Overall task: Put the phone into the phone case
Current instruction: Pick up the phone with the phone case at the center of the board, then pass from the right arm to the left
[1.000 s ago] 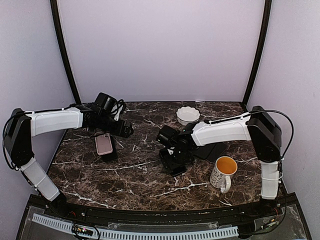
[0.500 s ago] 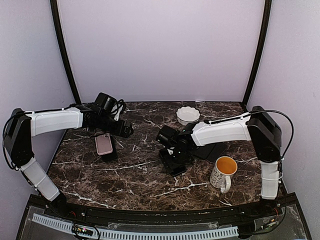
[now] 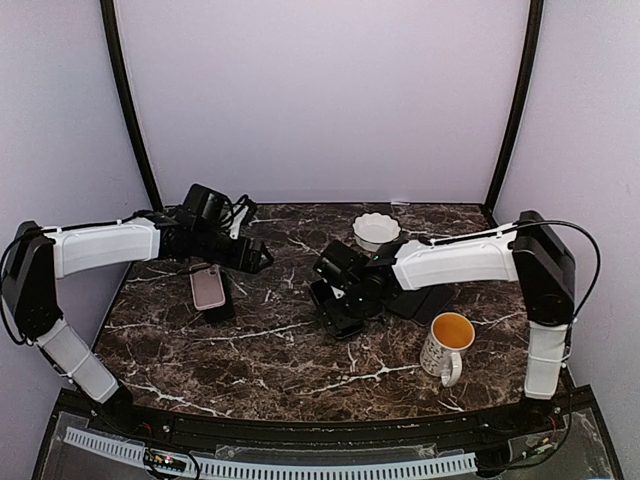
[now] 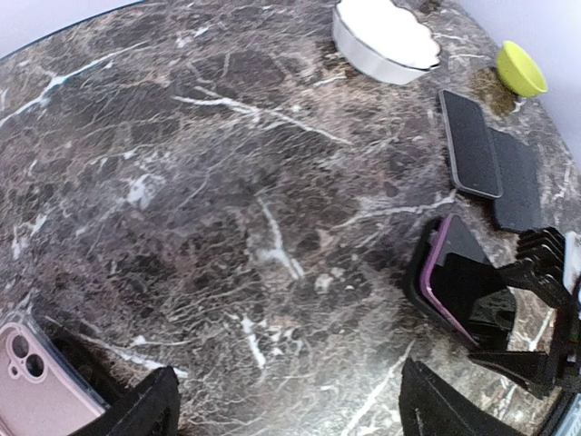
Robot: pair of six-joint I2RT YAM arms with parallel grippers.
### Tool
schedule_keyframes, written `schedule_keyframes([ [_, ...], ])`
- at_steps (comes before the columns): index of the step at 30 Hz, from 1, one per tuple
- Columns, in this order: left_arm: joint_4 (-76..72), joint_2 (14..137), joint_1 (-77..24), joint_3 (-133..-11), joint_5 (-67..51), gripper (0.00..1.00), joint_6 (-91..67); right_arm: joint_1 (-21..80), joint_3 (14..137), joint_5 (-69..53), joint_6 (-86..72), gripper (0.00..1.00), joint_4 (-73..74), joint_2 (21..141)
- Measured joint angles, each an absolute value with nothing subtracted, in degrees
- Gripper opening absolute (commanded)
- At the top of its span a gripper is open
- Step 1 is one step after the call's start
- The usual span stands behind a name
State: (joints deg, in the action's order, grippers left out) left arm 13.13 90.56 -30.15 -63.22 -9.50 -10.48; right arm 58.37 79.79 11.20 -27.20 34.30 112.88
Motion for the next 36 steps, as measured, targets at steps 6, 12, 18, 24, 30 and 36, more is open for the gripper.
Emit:
schedule_keyframes([
  [6,5.8,84.12,-30.15,-58.65,-18.65,0.98,-12.36,58.52,81.38,12.99,-26.57,0.25,29.8,110.28],
  [12,-10.07,74.37,-30.44,-49.1,-22.63,0.95,-22.02,60.1,83.83,17.32,-24.25,0.25,22.63,106.45],
  [18,-21.23,69.76,-34.5,-45.04,-15.7,0.83,-27.9,63.61,85.08,21.02,-21.02,0.25,14.37,102.96],
  [24,-23.88,69.71,-36.6,-44.86,-8.71,0.67,-31.57,65.08,86.21,19.31,-17.56,0.25,10.31,102.85],
  [30,-27.81,69.71,-38.41,-43.72,-5.17,0.51,-33.45,65.34,87.77,18.76,-15.49,0.24,9.63,103.18],
  [36,-30.2,69.73,-39.53,-43.31,-6.74,0.16,-34.06,65.41,87.79,18.7,-13.96,0.24,9.13,103.18],
])
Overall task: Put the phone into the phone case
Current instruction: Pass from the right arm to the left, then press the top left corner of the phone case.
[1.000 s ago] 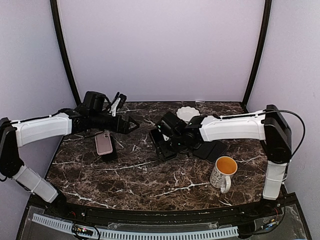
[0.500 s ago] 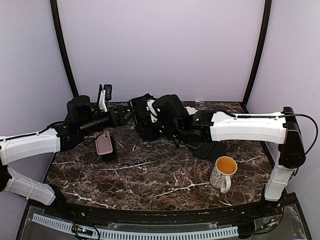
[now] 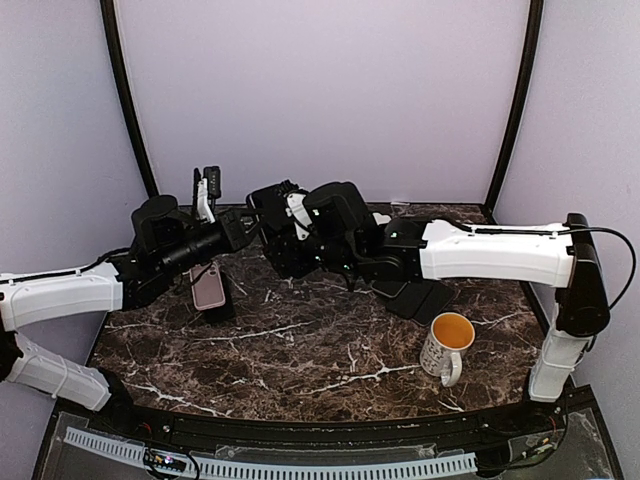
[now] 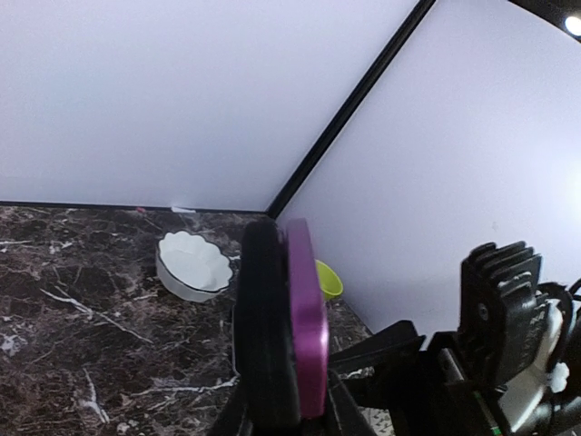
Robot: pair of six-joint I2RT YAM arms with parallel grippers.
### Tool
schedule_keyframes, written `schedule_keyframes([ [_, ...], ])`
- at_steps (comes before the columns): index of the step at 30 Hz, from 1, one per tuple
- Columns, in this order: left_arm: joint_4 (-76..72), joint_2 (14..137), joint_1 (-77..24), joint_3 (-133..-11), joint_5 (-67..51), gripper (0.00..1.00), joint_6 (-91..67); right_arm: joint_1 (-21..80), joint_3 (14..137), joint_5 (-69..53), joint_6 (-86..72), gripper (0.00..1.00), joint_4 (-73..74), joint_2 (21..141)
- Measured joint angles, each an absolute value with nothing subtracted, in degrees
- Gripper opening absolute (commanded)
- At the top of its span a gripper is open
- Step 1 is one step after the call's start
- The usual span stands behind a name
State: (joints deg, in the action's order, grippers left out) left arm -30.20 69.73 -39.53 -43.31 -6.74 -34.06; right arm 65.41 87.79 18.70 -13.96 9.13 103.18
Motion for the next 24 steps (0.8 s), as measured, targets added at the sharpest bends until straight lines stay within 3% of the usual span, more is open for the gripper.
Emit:
schedule_keyframes([
  [2,-31.7,69.73,-39.9,-42.89,-7.44,0.04,-34.17,65.41,87.79,18.79,-13.61,0.24,9.23,103.18],
  [6,-33.67,69.73,-40.07,-42.13,-8.56,0.0,-33.91,65.49,87.77,19.09,-13.08,0.32,9.08,103.18],
  [8,-34.17,69.69,-40.07,-41.74,-8.75,0.0,-33.52,65.54,87.7,19.16,-12.71,0.53,9.13,103.18],
  [10,-34.33,69.6,-40.07,-41.45,-9.06,0.0,-32.88,65.54,87.07,19.09,-12.25,0.82,8.69,103.02],
  [12,-34.35,69.28,-40.16,-40.77,-9.82,0.0,-31.59,65.52,85.43,18.48,-11.18,0.98,7.81,102.37],
  [17,-28.25,66.96,-40.53,-38.63,-15.35,0.0,-22.59,63.66,81.01,9.74,-1.32,0.98,12.01,95.07],
  [20,-25.78,64.4,-40.73,-37.89,-20.05,0.0,-16.67,59.86,81.69,-3.88,6.57,0.98,19.68,89.95],
  [24,-24.23,59.05,-41.52,-37.45,-26.87,0.0,-10.07,55.64,88.88,-18.33,15.77,0.89,30.41,88.2],
])
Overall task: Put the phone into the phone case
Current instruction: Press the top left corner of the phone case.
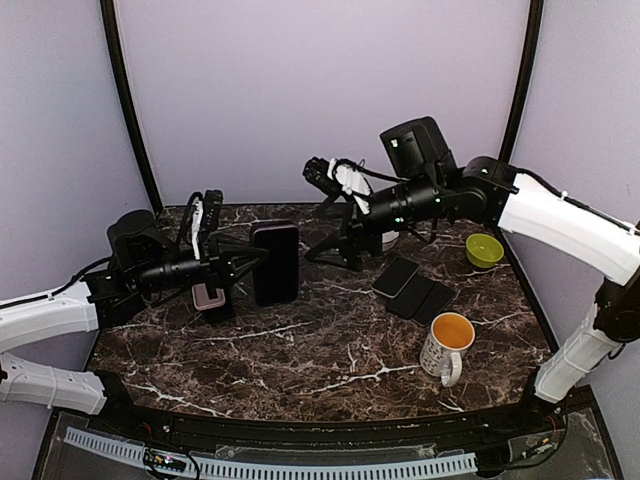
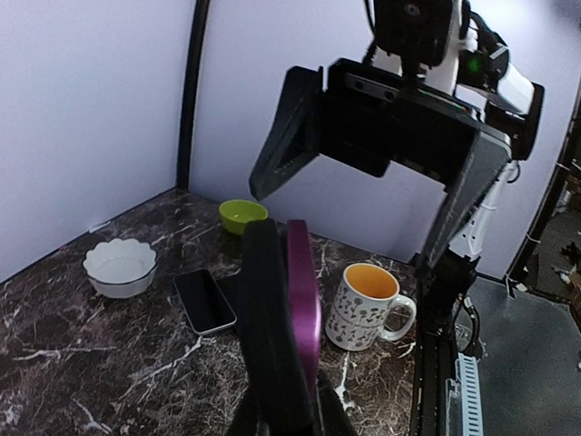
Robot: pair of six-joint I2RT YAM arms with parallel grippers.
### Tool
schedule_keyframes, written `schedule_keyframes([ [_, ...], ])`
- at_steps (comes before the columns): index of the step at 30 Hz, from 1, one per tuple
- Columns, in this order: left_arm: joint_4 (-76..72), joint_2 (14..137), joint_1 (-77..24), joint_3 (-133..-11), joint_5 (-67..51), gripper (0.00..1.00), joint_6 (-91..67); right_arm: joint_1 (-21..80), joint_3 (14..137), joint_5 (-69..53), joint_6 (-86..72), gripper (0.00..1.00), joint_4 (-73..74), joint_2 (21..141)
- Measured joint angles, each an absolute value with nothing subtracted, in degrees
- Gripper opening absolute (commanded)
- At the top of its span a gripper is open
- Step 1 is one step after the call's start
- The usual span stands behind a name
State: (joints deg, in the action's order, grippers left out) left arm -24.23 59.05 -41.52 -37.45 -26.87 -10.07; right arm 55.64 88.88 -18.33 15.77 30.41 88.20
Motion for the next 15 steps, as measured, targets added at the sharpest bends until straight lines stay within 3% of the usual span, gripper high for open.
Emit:
schedule_keyframes([
  [5,-21.8,55.55,-42.19,-37.45,-31.11,0.0,-3.68,56.03,101.91,-29.08,21.8,0.76,36.23,92.14],
  [10,-17.89,54.24,-42.28,-37.5,-31.94,0.0,0.58,56.66,112.22,-35.48,23.81,0.75,40.69,98.65],
  [15,-14.33,53.89,-42.3,-39.0,-31.53,0.0,3.2,59.53,116.46,-34.54,23.99,0.76,43.86,103.57],
])
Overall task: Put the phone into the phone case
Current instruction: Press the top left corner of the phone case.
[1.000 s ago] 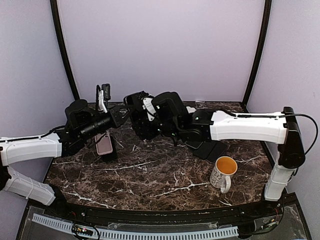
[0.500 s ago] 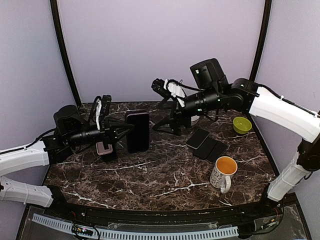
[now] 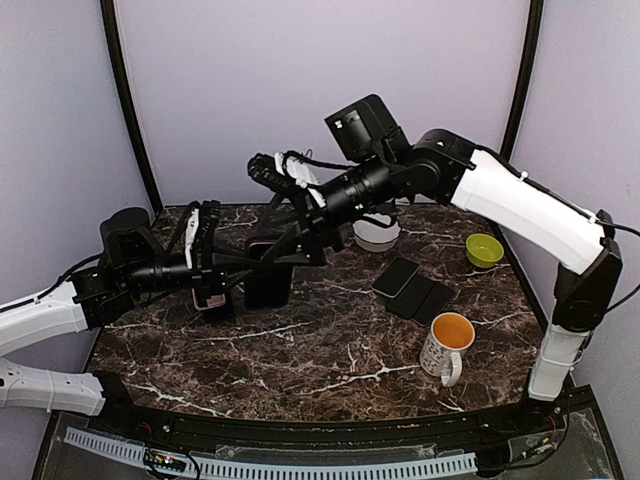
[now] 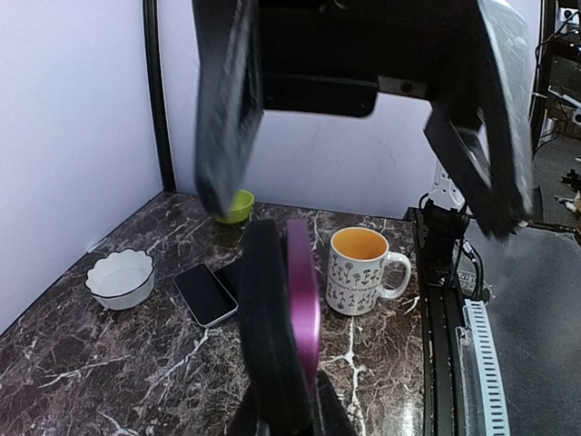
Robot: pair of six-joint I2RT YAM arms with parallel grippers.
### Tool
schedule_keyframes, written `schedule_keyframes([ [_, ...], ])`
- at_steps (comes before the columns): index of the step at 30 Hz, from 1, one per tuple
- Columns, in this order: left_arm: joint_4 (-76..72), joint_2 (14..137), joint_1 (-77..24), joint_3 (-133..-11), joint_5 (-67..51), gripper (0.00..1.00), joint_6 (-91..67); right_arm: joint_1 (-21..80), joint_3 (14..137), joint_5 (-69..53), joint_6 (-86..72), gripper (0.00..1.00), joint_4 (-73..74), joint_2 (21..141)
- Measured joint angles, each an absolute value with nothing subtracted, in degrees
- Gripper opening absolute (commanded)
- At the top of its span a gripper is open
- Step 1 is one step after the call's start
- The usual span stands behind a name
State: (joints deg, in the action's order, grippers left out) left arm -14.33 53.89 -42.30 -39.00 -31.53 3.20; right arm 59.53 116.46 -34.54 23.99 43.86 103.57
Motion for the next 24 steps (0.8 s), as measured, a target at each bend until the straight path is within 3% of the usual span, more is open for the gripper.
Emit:
schedule_keyframes([
  [14,-7.7,52.8,-42.39,-41.63,-30.85,0.0,7.53,62.08,118.54,-31.46,25.45,0.84,46.48,105.82],
  [24,-3.11,52.86,-42.54,-44.07,-32.69,0.0,11.9,62.08,118.8,-29.91,24.82,0.76,46.39,106.43],
])
